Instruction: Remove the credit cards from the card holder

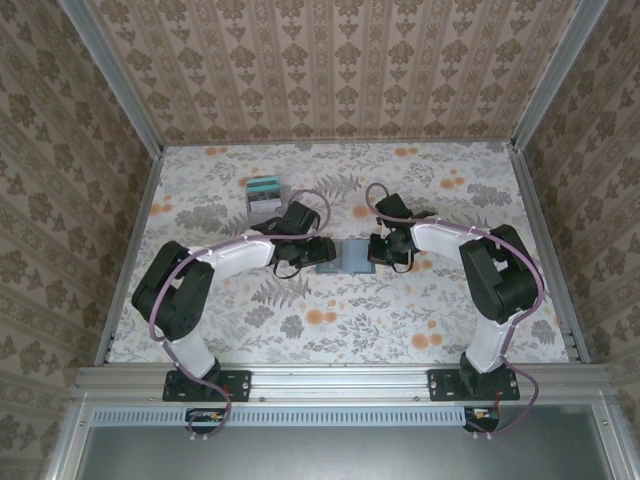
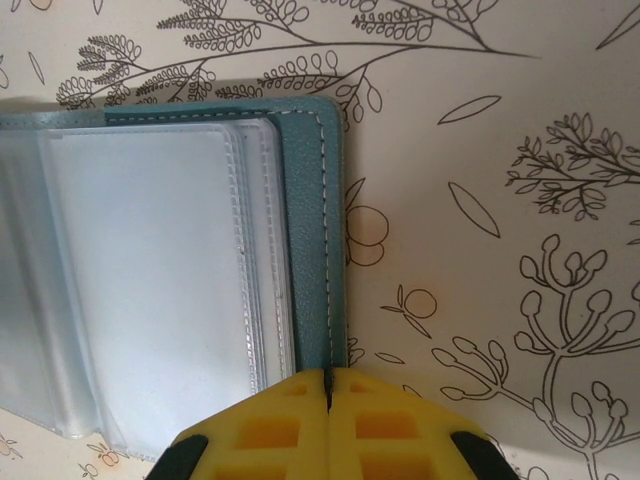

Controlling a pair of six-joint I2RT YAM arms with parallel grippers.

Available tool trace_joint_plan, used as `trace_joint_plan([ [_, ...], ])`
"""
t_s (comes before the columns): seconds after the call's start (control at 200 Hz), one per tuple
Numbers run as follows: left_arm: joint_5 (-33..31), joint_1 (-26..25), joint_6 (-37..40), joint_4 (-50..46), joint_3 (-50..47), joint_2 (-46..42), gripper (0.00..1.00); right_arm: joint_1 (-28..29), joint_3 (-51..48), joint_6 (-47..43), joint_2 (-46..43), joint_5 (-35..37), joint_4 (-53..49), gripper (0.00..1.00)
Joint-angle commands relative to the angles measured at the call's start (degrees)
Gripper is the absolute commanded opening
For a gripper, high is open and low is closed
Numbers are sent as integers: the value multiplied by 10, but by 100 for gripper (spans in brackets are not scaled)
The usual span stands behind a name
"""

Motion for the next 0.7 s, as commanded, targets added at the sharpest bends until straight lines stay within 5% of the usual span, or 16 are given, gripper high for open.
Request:
trace_joint_plan([
  [0.0,24,-4,13,0,21,14,54,3,4,-4,21,2,-2,0],
  [0.695,46,-2,32,-48,61,86,54,4,1,1,19,-8,-2,0],
])
